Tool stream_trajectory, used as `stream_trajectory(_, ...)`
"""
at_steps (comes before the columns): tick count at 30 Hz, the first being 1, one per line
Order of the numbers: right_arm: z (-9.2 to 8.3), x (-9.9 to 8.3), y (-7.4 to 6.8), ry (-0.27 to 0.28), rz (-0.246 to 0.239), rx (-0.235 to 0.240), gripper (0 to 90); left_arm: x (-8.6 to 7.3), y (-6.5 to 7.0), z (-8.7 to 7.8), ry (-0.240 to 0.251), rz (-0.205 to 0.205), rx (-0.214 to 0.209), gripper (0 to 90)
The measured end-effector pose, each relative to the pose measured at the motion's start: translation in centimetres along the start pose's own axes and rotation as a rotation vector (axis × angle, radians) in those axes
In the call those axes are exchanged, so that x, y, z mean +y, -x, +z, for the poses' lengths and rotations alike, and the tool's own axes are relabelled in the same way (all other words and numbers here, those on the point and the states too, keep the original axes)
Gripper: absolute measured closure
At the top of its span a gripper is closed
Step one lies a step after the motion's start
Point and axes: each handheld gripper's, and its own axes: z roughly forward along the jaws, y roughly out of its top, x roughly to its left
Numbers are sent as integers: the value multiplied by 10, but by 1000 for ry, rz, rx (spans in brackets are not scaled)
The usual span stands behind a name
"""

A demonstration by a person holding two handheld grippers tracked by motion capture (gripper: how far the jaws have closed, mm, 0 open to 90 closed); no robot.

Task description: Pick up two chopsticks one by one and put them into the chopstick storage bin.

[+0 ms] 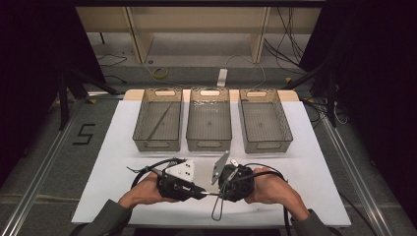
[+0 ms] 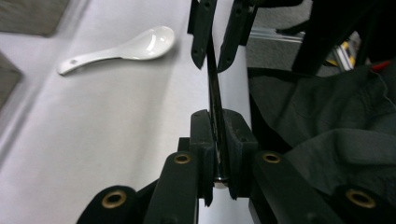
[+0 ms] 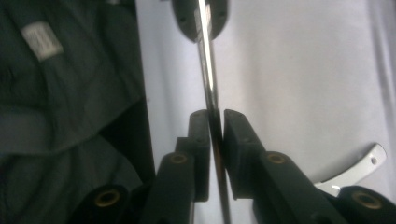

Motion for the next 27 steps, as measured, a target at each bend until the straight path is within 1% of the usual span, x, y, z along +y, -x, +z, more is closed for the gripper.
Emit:
stream_trajectory(1, -3, -1, 2, 28, 25, -10, 706, -1, -1, -2, 1, -7, 8, 832)
stream_trajectory(2, -5, -3, 4, 59, 41, -14, 671, -1, -2, -4, 3, -10, 35, 831)
stream_trajectory(3, -8, -5, 6, 78, 61, -19, 632, -2, -4, -6, 9, -27, 55, 832)
stream_trajectory(4, -11, -7, 8, 112, 81, -29, 588, -3, -6, -8, 15, -35, 70, 831)
stream_trajectory(5, -15, -9, 11, 137, 116, -39, 562, -4, -8, -11, 29, -53, 100, 831)
stream_trajectory(6, -19, -11, 13, 164, 143, -48, 530, -5, -10, -14, 40, -63, 115, 831)
stream_trajectory(7, -22, -13, 15, 193, 163, -69, 504, -6, -12, -16, 50, -72, 140, 831)
stream_trajectory(8, -24, -15, 17, 224, 192, -84, 500, -7, -14, -19, 60, -89, 173, 831)
stream_trajectory(9, -27, -18, 20, 244, 218, -94, 478, -8, -17, -22, 71, -105, 196, 831)
stream_trajectory(11, -30, -22, 23, 291, 257, -128, 442, -10, -20, -27, 98, -140, 276, 831)
stream_trajectory(13, -33, -28, 25, 350, 291, -156, 423, -12, -24, -34, 133, -178, 329, 831)
stream_trajectory(14, -34, -31, 26, 368, 311, -164, 421, -13, -26, -37, 149, -194, 357, 832)
stream_trajectory(15, -35, -34, 27, 382, 326, -171, 414, -14, -27, -40, 160, -207, 378, 832)
stream_trajectory(17, -36, -39, 28, 409, 359, -199, 405, -16, -31, -45, 173, -238, 405, 831)
stream_trajectory(18, -36, -42, 28, 419, 372, -201, 400, -17, -32, -48, 177, -248, 428, 831)
stream_trajectory(21, -34, -52, 29, 443, 408, -212, 388, -20, -35, -53, 189, -282, 472, 832)
stream_trajectory(23, -30, -58, 30, 451, 447, -207, 370, -22, -38, -58, 204, -315, 502, 832)
stream_trajectory(24, -29, -62, 31, 454, 464, -212, 366, -22, -39, -60, 212, -326, 521, 832)
stream_trajectory(25, -27, -65, 32, 458, 480, -214, 363, -24, -40, -63, 216, -336, 531, 831)
stream_trajectory(27, -24, -72, 33, 475, 503, -213, 348, -26, -43, -69, 227, -347, 580, 832)
